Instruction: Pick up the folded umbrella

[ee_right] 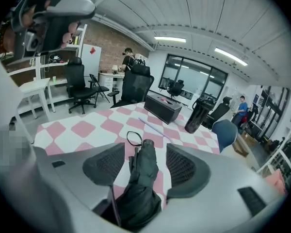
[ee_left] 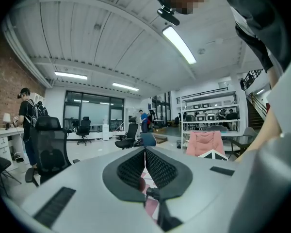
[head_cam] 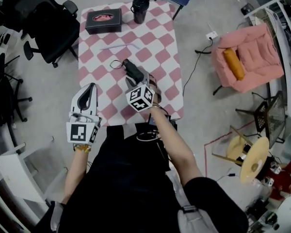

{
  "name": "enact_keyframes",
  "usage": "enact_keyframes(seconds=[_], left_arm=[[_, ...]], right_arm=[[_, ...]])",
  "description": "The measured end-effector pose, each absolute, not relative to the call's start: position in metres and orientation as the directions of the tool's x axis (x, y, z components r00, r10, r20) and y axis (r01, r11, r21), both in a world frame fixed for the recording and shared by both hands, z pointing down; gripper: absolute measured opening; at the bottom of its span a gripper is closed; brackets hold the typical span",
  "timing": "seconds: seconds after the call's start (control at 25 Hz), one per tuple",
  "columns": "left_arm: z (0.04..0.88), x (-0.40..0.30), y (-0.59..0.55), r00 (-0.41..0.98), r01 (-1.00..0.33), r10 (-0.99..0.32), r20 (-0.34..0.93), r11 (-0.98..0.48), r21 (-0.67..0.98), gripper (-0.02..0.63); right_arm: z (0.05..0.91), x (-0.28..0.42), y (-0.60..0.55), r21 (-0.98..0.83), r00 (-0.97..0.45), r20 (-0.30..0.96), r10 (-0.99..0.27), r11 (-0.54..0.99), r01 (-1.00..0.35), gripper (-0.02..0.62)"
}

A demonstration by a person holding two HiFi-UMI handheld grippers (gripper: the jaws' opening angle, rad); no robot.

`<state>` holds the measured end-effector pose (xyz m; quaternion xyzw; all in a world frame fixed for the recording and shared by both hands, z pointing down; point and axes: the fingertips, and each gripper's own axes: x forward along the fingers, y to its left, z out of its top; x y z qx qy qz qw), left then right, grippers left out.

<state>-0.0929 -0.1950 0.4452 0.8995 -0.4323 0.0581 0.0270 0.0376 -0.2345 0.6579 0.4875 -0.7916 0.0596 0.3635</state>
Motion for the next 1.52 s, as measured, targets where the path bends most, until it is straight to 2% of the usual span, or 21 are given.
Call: enact_keyframes(seconds=[0.76,1.52], left_arm=[[0.446,-0.079,-0.208,0.601,-0.797,-0.79,0.122,-0.604,0.015,0.014],[0.442,-0.078,-0.21,0.596,-0.802,-0.796,0.111,-0.597,0.02,0.014]], right_arm=[[0.753,0.059,-0.24,0.111,-0.232,0.802,-0.55,0.519,-0.848,0.273],[0.778,0.063,-0.241,0.037,-0.24,0.853,-0.464,0.511,-0.859,0.273]])
